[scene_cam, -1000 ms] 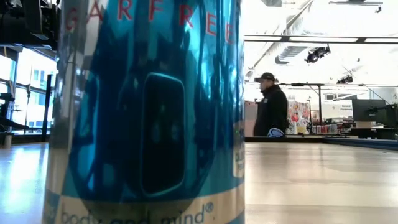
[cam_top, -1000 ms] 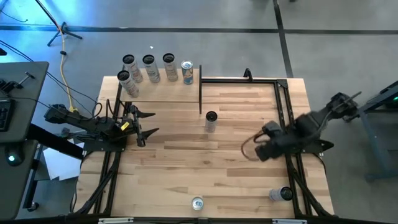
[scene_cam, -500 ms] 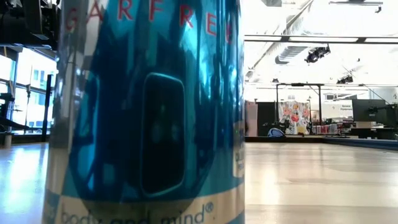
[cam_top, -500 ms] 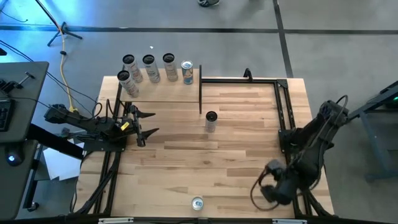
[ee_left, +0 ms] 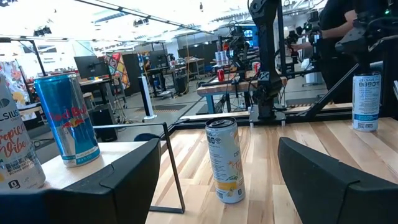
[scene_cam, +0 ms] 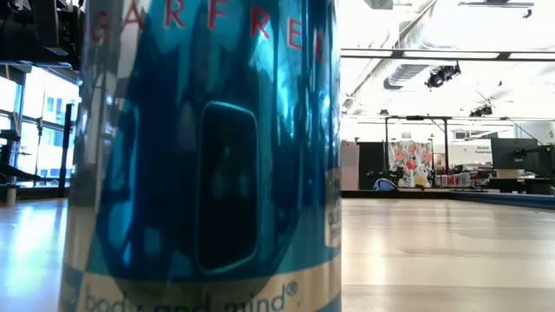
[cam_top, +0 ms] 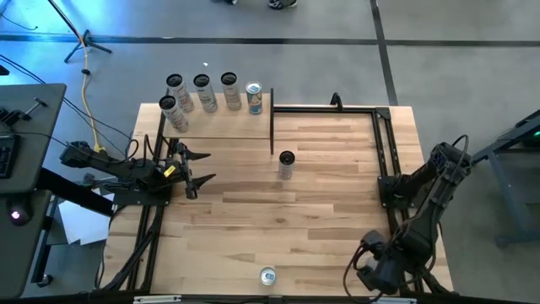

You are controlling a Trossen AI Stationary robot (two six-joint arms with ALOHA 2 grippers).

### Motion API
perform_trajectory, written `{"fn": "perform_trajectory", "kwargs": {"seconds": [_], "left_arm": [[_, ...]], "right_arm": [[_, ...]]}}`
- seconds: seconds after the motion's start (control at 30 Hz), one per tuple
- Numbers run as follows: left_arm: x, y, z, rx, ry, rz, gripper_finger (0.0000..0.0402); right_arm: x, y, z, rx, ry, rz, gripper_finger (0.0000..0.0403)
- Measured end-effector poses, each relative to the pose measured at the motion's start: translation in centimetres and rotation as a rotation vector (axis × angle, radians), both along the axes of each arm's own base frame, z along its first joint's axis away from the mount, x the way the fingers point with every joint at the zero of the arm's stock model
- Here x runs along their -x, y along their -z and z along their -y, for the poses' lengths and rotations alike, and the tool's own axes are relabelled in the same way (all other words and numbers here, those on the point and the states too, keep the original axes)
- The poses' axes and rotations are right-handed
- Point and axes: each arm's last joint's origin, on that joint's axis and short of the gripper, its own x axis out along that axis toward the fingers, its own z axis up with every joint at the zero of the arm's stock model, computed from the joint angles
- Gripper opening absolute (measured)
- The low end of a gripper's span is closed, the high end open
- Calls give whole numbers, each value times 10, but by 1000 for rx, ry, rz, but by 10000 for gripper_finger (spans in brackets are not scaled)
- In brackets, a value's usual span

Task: Place canned beverage on shelf
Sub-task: Move the white blue soda can to the center of the table

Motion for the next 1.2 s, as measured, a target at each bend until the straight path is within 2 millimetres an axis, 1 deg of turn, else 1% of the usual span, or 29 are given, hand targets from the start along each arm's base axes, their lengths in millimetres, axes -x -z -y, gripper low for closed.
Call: {"fn": "perform_trajectory", "kwargs": {"seconds": [0.2,0.4,0.5,0.73,0.97,1.2], "left_arm": [[0,0,0,0,0,0,294],[0,0,0,0,0,0,294],[0,0,0,0,0,0,294],[0,0,0,0,0,0,294],[0,0,0,0,0,0,294],[0,0,0,0,0,0,294]], "right_arm": [[10,1,2,58,9,-58,387],[13,1,4,90,3,-77,387],[18,0,4,114,7,-60,387],[27,1,-1,188,139,21,387],[34,1,-4,180,192,-44,387],[33,1,-6,163,203,-21,387]]}}
